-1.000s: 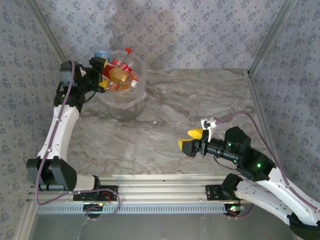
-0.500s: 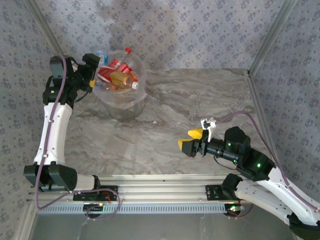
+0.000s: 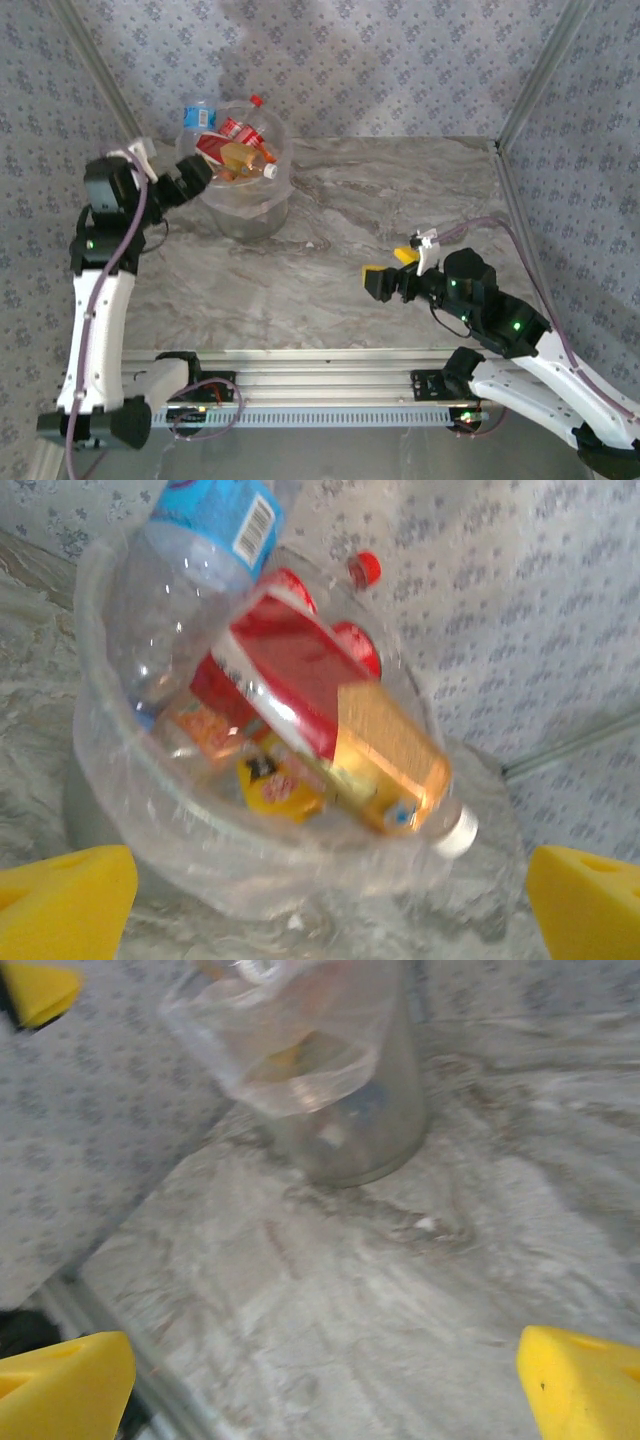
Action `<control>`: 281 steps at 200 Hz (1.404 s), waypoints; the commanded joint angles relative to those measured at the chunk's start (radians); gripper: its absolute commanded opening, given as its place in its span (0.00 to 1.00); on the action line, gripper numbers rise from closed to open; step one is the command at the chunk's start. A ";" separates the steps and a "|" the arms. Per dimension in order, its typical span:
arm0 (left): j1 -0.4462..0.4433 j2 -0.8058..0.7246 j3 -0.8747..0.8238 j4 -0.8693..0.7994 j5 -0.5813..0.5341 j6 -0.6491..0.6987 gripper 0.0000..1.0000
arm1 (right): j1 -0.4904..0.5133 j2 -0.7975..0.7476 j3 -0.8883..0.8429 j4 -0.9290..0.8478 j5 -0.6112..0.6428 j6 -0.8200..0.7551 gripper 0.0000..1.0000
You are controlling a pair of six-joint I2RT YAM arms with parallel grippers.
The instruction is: Put the plastic bottles in the bin
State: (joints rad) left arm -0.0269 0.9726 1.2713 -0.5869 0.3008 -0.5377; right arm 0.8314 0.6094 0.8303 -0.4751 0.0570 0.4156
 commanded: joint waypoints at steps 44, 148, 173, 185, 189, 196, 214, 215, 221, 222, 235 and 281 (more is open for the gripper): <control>-0.130 -0.258 -0.354 0.096 -0.188 0.207 1.00 | -0.050 0.004 -0.068 0.061 0.463 -0.114 1.00; -0.159 -0.216 -0.767 0.445 -0.494 0.380 1.00 | -0.503 0.185 -0.413 0.476 0.377 -0.291 1.00; -0.157 -0.122 -0.808 0.582 -0.538 0.410 1.00 | -0.542 0.306 -0.469 0.660 0.415 -0.369 1.00; -0.158 -0.078 -0.824 0.653 -0.554 0.433 1.00 | -0.564 0.381 -0.495 0.765 0.414 -0.405 1.00; -0.157 -0.063 -0.828 0.673 -0.560 0.440 1.00 | -0.572 0.406 -0.500 0.795 0.411 -0.413 1.00; -0.153 -0.031 -0.828 0.698 -0.571 0.457 1.00 | -0.584 0.448 -0.506 0.845 0.403 -0.425 1.00; -0.135 0.040 -0.834 0.781 -0.567 0.504 1.00 | -0.626 0.543 -0.550 1.032 0.344 -0.458 1.00; -0.133 0.043 -0.835 0.787 -0.564 0.505 1.00 | -0.627 0.549 -0.551 1.050 0.341 -0.470 1.00; -0.122 0.062 -0.847 0.831 -0.546 0.515 1.00 | -0.643 0.567 -0.550 1.067 0.328 -0.488 1.00; -0.121 0.065 -0.850 0.838 -0.542 0.515 1.00 | -0.645 0.569 -0.550 1.065 0.323 -0.479 1.00; -0.094 0.100 -0.881 0.938 -0.508 0.521 1.00 | -0.686 0.599 -0.572 1.176 0.263 -0.480 1.00; -0.048 0.212 -0.953 1.183 -0.456 0.566 1.00 | -0.763 0.711 -0.604 1.417 0.151 -0.486 1.00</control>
State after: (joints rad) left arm -0.0895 1.1442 0.3416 0.3859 -0.2058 -0.0174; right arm 0.0864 1.2705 0.2424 0.7250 0.2855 -0.0406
